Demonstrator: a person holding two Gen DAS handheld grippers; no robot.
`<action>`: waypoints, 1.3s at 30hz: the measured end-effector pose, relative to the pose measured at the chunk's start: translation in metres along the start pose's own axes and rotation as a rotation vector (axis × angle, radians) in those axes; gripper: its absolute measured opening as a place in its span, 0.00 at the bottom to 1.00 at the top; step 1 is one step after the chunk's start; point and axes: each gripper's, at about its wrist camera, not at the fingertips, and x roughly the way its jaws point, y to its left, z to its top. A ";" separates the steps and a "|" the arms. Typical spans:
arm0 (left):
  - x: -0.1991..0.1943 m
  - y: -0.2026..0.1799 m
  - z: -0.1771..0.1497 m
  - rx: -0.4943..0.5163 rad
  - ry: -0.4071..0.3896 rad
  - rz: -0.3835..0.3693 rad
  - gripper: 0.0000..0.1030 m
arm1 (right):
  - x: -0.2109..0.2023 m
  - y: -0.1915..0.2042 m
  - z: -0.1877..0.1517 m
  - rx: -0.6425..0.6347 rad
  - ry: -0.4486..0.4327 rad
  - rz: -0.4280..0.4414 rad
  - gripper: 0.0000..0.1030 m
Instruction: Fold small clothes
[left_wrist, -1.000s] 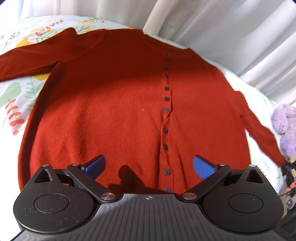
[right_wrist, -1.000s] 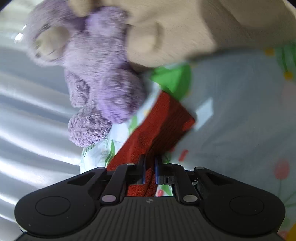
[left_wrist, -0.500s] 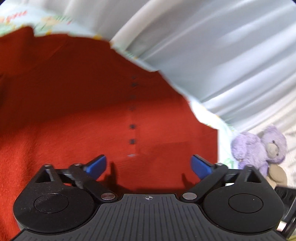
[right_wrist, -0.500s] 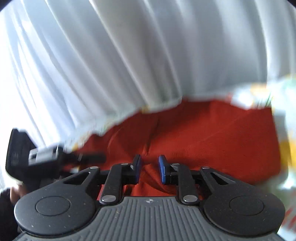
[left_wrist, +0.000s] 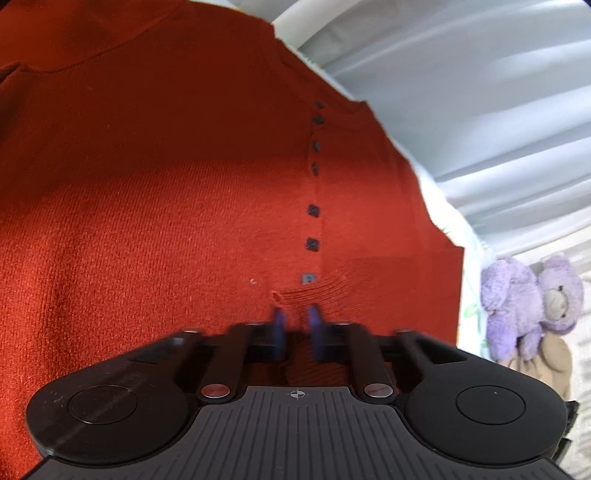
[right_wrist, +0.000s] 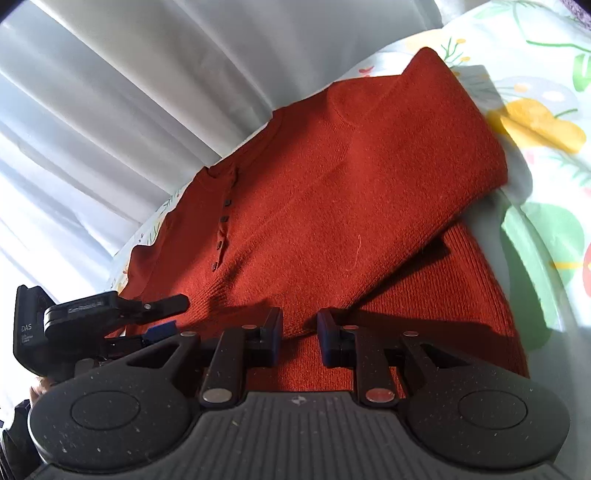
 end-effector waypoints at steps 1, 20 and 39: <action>0.001 -0.001 0.000 0.003 -0.007 0.002 0.07 | 0.001 -0.001 0.000 0.005 0.000 0.000 0.19; -0.029 0.028 0.075 0.136 -0.242 0.287 0.21 | -0.009 -0.002 0.011 -0.039 -0.045 -0.153 0.19; -0.072 -0.009 0.129 0.240 -0.491 0.309 0.05 | 0.046 -0.004 0.135 -0.120 -0.137 -0.335 0.47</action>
